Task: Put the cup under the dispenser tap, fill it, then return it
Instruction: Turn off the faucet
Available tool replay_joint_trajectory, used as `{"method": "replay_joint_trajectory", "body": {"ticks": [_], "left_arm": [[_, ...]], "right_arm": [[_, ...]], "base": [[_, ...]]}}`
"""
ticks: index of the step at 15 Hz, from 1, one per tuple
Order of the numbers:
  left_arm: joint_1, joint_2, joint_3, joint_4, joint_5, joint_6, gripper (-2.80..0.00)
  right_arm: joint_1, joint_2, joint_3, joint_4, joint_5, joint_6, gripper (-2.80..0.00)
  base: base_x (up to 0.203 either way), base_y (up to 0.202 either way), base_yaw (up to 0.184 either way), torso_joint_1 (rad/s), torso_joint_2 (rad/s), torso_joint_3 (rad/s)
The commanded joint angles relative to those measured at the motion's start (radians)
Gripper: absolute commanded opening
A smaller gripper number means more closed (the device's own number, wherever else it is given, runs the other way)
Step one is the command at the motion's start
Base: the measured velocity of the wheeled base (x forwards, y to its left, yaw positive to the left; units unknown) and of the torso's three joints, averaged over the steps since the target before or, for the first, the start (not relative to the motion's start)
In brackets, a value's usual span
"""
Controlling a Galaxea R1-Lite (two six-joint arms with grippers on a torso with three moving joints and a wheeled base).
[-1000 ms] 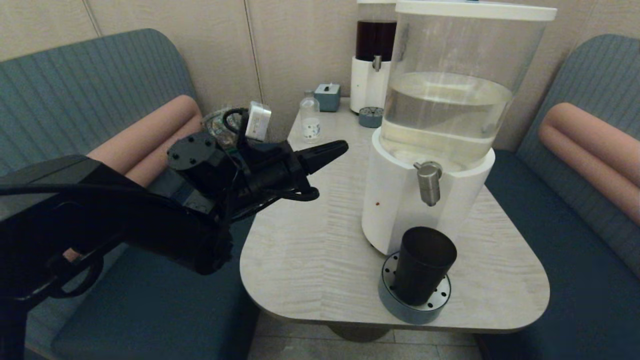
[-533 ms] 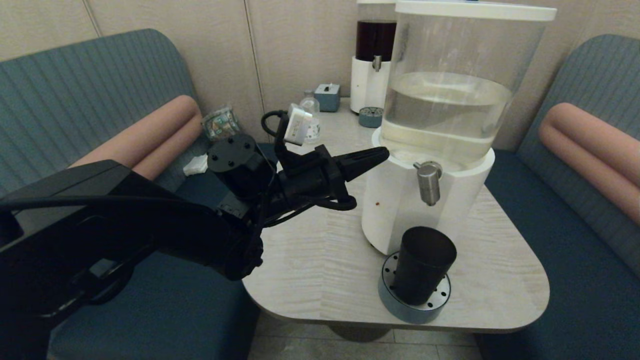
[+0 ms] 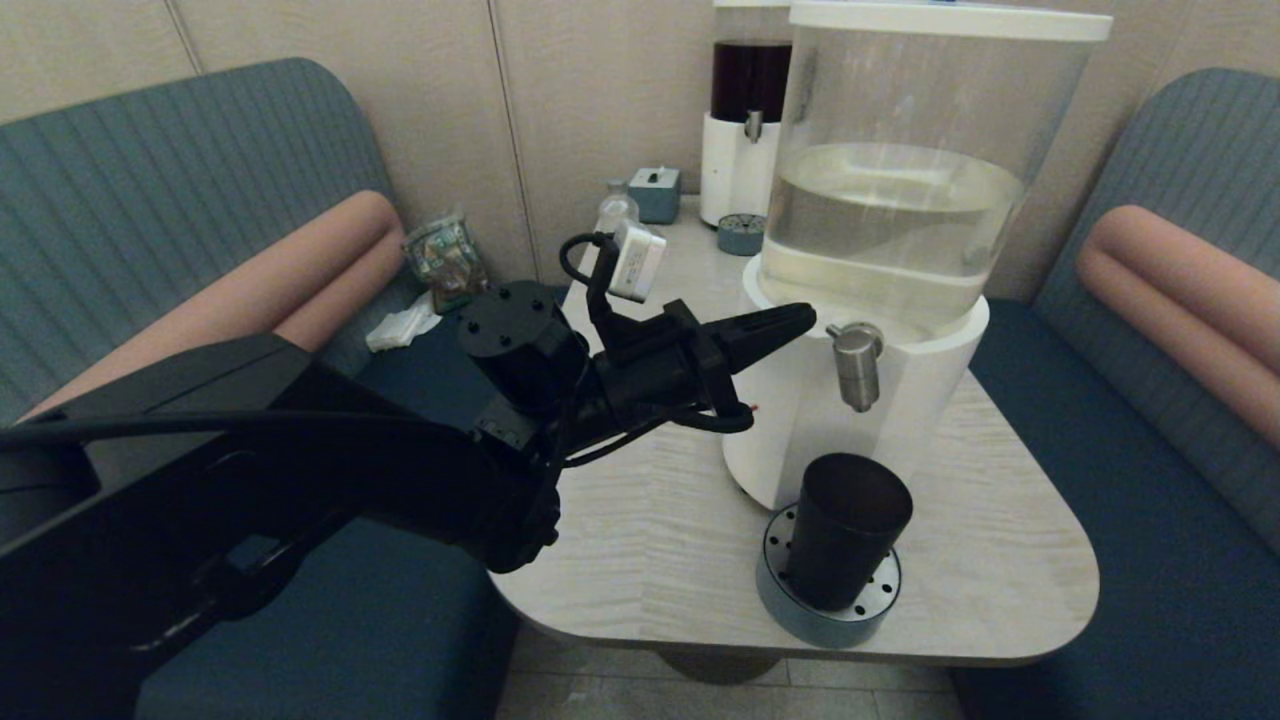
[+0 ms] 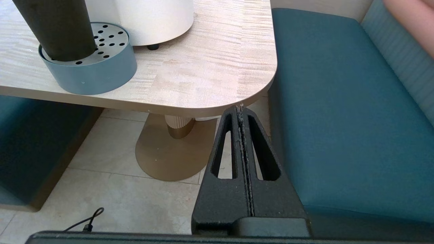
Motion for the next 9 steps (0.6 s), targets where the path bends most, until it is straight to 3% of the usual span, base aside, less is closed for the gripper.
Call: {"method": "replay_joint_trajectory", "body": {"ticks": [1, 9], "left_arm": [[-0.003, 0.014, -0.011, -0.009, -0.004, -0.003, -2.8], [-0.016, 0.058, -0.086, 0.014, -0.004, -0.003, -2.8]], "right_arm": [[0.0, 0.002, 0.0, 0.001, 0.0, 0.0, -2.8], [0.0, 0.002, 0.0, 0.001, 0.0, 0.0, -2.8]], "base": [[0.0, 0.0, 0.0, 0.0, 0.0, 0.0], [0.0, 0.0, 0.0, 0.0, 0.0, 0.0]]}}
